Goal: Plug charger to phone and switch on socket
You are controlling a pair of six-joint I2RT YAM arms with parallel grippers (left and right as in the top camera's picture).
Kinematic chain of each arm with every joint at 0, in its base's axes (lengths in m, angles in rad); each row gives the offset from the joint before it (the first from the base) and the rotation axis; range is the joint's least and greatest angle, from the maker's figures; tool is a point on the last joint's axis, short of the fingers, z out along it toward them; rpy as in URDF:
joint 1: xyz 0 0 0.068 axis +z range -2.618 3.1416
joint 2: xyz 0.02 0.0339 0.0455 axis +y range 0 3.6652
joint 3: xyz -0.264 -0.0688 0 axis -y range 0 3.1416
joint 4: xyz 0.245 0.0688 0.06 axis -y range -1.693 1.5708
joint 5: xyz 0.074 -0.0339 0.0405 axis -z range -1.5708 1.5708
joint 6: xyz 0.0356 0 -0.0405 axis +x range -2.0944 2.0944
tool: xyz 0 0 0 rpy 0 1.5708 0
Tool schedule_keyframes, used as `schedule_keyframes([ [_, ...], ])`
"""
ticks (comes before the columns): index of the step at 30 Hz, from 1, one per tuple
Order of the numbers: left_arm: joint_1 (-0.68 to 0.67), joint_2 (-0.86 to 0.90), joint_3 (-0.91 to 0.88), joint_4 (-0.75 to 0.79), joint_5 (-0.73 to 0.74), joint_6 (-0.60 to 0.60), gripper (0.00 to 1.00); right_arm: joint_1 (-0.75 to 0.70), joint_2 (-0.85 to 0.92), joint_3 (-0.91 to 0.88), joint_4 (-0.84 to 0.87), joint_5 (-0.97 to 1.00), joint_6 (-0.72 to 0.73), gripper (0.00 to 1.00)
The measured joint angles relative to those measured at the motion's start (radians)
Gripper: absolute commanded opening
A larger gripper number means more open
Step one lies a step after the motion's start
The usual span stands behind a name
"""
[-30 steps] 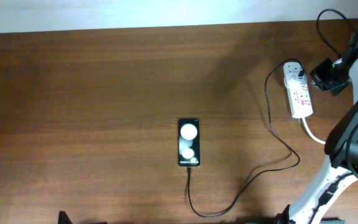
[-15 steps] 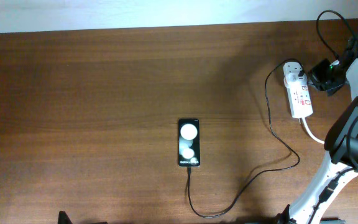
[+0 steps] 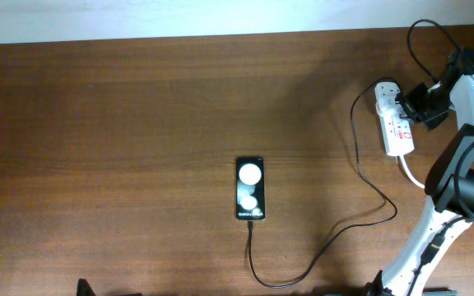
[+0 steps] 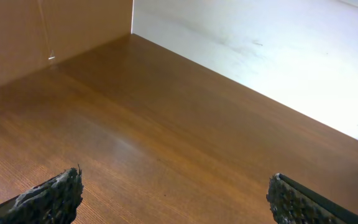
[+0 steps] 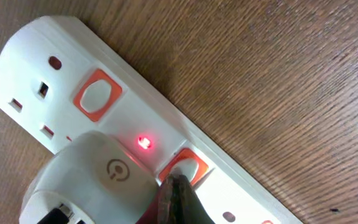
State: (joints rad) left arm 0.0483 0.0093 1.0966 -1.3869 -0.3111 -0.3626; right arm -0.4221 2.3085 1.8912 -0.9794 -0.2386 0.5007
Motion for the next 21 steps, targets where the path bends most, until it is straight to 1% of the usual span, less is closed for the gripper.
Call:
schedule_keyframes([
  [4,0.0,0.0,0.0,0.0,0.0,0.0,0.99,0.005,0.0,0.004,-0.016,0.018,-0.039,0.04],
  [7,0.0,0.0,0.0,0.0,0.0,0.0,0.99,0.011,-0.004,0.007,-0.086,-0.005,-0.061,0.04],
  [9,0.0,0.0,0.0,0.0,0.0,0.0,0.99,-0.003,-0.016,-0.001,-0.102,0.01,-0.064,0.04],
  [11,0.0,0.0,0.0,0.0,0.0,0.0,0.99,-0.03,-0.092,-0.019,-0.12,0.029,-0.064,0.04],
  [13,0.0,0.0,0.0,0.0,0.0,0.0,0.99,-0.032,-0.277,-0.018,-0.128,0.043,-0.064,0.04],
  [15,0.0,0.0,0.0,0.0,0.0,0.0,0.99,0.014,-0.41,-0.017,-0.143,0.051,-0.071,0.04],
  [16,0.0,0.0,0.0,0.0,0.0,0.0,0.99,0.078,-0.486,-0.016,-0.154,0.058,-0.087,0.04],
  [18,0.0,0.0,0.0,0.0,0.0,0.0,0.99,0.142,-0.533,-0.016,-0.172,0.08,-0.091,0.04],
  [19,0.0,0.0,0.0,0.0,0.0,0.0,0.99,0.206,-0.565,-0.016,-0.179,0.097,-0.095,0.04],
  [21,0.0,0.0,0.0,0.0,0.0,0.0,0.99,0.28,-0.592,-0.016,-0.2,0.131,-0.109,0.04],
])
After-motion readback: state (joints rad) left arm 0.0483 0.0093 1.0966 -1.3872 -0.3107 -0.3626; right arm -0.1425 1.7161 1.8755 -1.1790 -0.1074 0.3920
